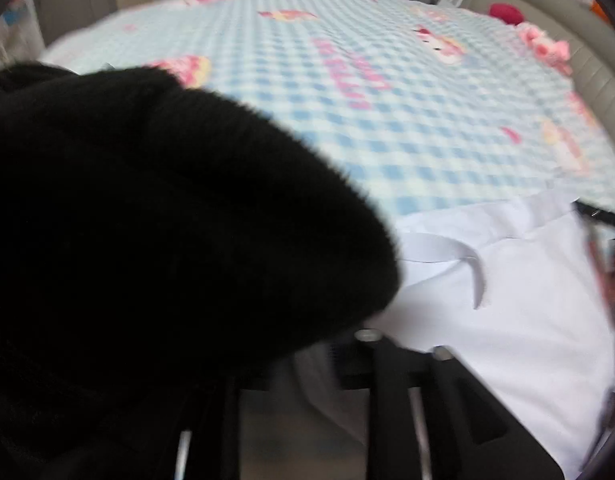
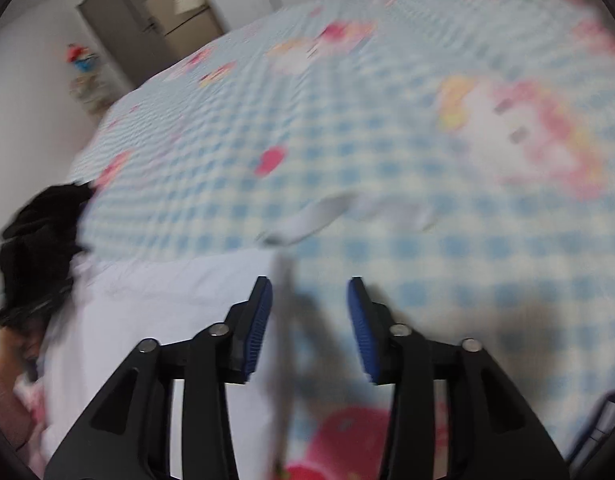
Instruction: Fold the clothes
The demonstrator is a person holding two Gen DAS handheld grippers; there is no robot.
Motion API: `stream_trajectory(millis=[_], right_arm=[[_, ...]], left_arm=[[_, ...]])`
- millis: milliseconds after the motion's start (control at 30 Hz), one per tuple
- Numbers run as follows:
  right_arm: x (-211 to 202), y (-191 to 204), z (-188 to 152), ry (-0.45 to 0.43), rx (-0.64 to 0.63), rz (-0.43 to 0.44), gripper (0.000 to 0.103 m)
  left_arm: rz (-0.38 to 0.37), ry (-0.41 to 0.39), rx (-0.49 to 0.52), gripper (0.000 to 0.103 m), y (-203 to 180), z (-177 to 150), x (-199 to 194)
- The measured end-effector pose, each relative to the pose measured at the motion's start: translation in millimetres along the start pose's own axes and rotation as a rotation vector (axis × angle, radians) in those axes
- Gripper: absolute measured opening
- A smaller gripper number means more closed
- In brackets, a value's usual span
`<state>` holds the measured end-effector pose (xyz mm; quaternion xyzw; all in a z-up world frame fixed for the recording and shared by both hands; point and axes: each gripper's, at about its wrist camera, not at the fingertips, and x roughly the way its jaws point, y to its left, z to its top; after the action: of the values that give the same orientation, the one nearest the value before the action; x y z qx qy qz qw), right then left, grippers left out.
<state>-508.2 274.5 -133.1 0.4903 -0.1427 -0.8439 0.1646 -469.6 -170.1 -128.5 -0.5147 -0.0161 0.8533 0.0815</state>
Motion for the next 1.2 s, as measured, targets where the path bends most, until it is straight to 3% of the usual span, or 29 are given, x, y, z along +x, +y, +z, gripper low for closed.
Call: stream_trajectory(millis=[67,100,133,167,200,300,400,467,533,633,733,767,800,833,867,933,967,1033,1100,1167,1200], right_arm=[[16.2,6.9,0.4,0.060,-0.009,0.092,0.070],[22.7,14.5,1.5,0.064,-0.040,0.066,0.069],[29.2,22.1,2.6,0.068,-0.071,0.041,0.061],[35.7,29.8,3.7,0.072,-0.101,0.015,0.024],[35.5,35.4,5.3,0.057,-0.120,-0.010,0.007],[-3.6,39.9,11.5,-0.072,-0.120,-0.065,0.006],[-45.9,36.8,18.5,-0.172,-0.080,-0.070,0.006],[-66.5,36.5,20.2,-0.237,-0.054,-0.092,0.006],[-78.9,34.3,23.2,-0.276,-0.051,-0.148,0.006],[-60.7,19.9,29.1,-0.183,-0.054,-0.189,0.006],[-34.6,2.6,32.8,-0.063,-0.049,-0.205,0.009],[-28.2,-3.6,29.1,-0.047,-0.029,-0.186,0.022],[-21.8,-9.7,25.3,-0.031,-0.008,-0.166,0.042],[-15.5,-15.9,21.6,-0.015,0.012,-0.146,0.050],[-9.1,-22.1,17.8,0.001,0.033,-0.127,0.056],[3.7,-34.5,10.4,0.034,0.074,-0.087,0.057],[7.8,-39.7,7.2,0.041,0.096,-0.061,0.057],[4.4,-41.4,6.5,0.030,0.114,0.006,0.057],[-4.3,-33.5,9.0,0.017,0.080,0.051,0.034],[-15.6,-18.8,10.4,-0.003,0.023,0.062,0.034],[-21.3,-11.5,11.1,-0.012,-0.005,0.067,0.040]], left_arm=[[-0.019,0.008,0.008,0.027,-6.1,1.2,6.5],[-0.040,-0.004,-0.005,0.027,-6.8,2.8,3.8],[-0.053,-0.026,-0.017,0.020,-6.8,4.4,-1.8],[-0.066,-0.048,-0.030,0.005,-6.8,6.0,-7.4],[-0.044,-0.083,-0.016,0.005,-8.7,7.5,-17.1],[-0.038,-0.152,0.030,0.004,-13.5,13.7,-41.9],[-0.086,-0.178,0.048,0.005,-21.5,24.9,-41.3],[-0.097,-0.192,0.028,0.013,-24.9,33.2,-32.3],[-0.060,-0.178,0.003,0.026,-27.3,42.4,-19.5],[-0.049,-0.124,-0.043,0.032,-28.0,54.1,-1.5],[-0.218,-0.026,-0.063,0.056,-49.1,52.6,10.6],[-0.255,0.003,-0.051,0.064,-54.9,53.7,16.2],[-0.262,0.029,-0.049,0.066,-61.3,55.6,23.1],[-0.249,0.054,-0.053,0.066,-68.1,58.1,30.7],[-0.223,0.084,-0.052,0.048,-74.0,59.2,40.9],[-0.137,0.077,0.002,0.013,-85.0,60.2,48.4],[-0.122,0.051,0.019,0.008,-86.2,60.2,40.2],[-0.131,-0.016,0.033,0.004,-83.2,59.2,11.0],[-0.139,-0.084,0.047,0.004,-80.2,58.2,-18.1],[-0.109,-0.110,0.047,0.005,-59.2,59.4,-34.8],[-0.098,-0.099,0.050,0.005,-37.3,62.8,-31.7]])
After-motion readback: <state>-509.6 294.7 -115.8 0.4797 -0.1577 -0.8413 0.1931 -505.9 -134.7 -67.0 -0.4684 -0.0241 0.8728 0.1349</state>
